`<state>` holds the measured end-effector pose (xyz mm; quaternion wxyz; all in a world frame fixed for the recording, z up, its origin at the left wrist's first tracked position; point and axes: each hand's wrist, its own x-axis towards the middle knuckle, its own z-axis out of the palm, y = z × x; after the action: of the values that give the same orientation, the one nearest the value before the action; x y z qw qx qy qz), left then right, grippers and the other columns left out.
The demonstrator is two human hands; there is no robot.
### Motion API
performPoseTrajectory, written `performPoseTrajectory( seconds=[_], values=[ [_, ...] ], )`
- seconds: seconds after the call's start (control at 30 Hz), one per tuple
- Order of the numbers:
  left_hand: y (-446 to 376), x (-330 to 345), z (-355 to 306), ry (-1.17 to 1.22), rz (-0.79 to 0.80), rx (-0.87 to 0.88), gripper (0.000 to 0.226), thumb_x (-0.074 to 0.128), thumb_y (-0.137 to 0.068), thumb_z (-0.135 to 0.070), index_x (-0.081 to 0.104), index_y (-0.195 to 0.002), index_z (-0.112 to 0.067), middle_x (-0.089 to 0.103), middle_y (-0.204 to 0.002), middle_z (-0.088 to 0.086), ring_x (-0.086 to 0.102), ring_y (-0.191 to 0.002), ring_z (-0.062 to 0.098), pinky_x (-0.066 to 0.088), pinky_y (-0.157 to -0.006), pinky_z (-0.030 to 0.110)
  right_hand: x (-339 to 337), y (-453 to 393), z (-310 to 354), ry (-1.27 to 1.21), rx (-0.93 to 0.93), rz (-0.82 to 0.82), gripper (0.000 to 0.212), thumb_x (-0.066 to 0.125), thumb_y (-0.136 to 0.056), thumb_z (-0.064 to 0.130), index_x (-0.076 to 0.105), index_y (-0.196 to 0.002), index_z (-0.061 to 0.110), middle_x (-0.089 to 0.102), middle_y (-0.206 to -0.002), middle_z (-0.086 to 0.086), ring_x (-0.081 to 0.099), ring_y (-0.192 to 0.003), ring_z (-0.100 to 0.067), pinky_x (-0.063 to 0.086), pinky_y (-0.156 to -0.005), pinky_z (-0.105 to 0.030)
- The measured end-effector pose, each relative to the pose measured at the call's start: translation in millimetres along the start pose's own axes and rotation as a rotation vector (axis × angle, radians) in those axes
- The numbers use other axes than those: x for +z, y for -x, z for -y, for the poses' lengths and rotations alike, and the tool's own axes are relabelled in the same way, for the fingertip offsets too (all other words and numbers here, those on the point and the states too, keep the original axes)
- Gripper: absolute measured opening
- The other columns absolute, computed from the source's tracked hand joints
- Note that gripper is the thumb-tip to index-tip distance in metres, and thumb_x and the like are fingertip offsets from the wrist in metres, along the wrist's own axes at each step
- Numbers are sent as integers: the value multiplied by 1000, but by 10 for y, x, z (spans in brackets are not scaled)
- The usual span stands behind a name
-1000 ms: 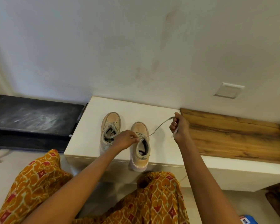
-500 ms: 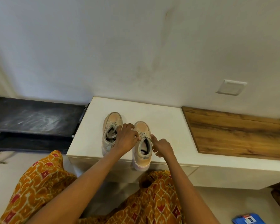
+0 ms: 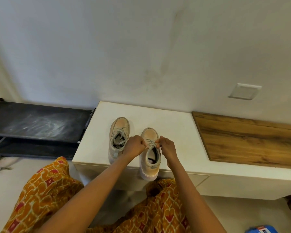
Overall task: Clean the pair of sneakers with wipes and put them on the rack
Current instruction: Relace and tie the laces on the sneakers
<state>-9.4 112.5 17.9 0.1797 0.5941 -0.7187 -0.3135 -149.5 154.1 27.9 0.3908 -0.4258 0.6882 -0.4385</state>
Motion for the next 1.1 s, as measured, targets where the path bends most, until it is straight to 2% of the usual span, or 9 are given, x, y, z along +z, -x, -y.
performPoseTrajectory(
  seconds=[0.17, 0.27, 0.37, 0.6, 0.7, 0.83, 0.93, 1.0, 1.1],
  values=[
    [-62, -70, -6, 275, 139, -139, 12, 57, -86, -17, 62, -79, -9, 63, -77, 6, 58, -67, 18, 44, -56, 23, 3, -112, 42, 647, -268, 215, 35, 38, -99, 30, 58, -77, 11, 61, -79, -5, 55, -76, -22, 40, -67, -31],
    [-121, -186, -65, 588, 111, -134, 23, 53, -91, -20, 62, -72, -11, 62, -78, 3, 57, -76, 19, 45, -70, 29, 0, -58, 69, 775, -303, 302, 30, 41, -97, 32, 53, -78, 13, 57, -79, -5, 53, -74, -21, 40, -63, -32],
    [-104, -231, -209, 553, 153, 31, 29, 49, -92, -16, 61, -66, -12, 62, -85, 0, 57, -91, 17, 41, -83, 30, 32, -30, 118, 826, -288, 267, 29, 46, -91, 44, 58, -86, 18, 60, -79, -2, 51, -69, -16, 36, -56, -24],
    [-75, -371, -278, 83, 250, 84, 40, 26, -98, -49, 41, -107, -13, 59, -96, 3, 53, -55, 14, 43, -55, 26, 74, -143, 157, 531, -44, 199, 39, 39, -96, 23, 45, -57, 21, 48, -62, 2, 49, -69, -21, 32, -52, -26],
    [-73, -545, -201, -52, 410, -58, 30, 33, -100, -29, 39, -119, -6, 62, -95, 12, 49, -42, 14, 41, -42, 23, 13, -143, 152, 278, 33, 210, 40, 47, -95, 28, 48, -56, 24, 47, -58, 4, 45, -58, -15, 34, -53, -24],
    [-102, -565, -104, -317, 448, -61, 38, 48, -95, -26, 40, -130, -16, 61, -103, 2, 60, -64, 18, 48, -56, 29, -102, -146, 228, -6, 90, 258, 32, 47, -96, 24, 54, -66, 13, 46, -56, 0, 37, -50, -13, 32, -48, -21],
    [-121, -439, -180, -91, 340, 237, 40, 60, -89, -30, 50, -125, -17, 52, -109, 3, 54, -90, 17, 44, -72, 20, -200, -127, 384, 25, -14, 337, 37, 49, -96, 31, 59, -65, 13, 51, -56, 2, 39, -48, -8, 34, -49, -18],
    [-92, -388, -259, 131, 307, 345, 12, 60, -89, -16, 59, -101, -17, 52, -94, -3, 48, -88, 12, 37, -69, 10, -248, -103, 470, 121, -84, 410, 40, 50, -96, 34, 64, -65, 14, 55, -59, 1, 40, -48, -5, 35, -50, -15],
    [-120, -325, -238, 235, 310, 324, 12, 58, -88, -8, 66, -94, -14, 56, -81, -11, 51, -76, 4, 37, -67, 10, -330, -116, 515, 238, -145, 449, 32, 51, -95, 25, 71, -82, 5, 60, -68, -3, 41, -52, -4, 35, -51, -14]
  ],
)
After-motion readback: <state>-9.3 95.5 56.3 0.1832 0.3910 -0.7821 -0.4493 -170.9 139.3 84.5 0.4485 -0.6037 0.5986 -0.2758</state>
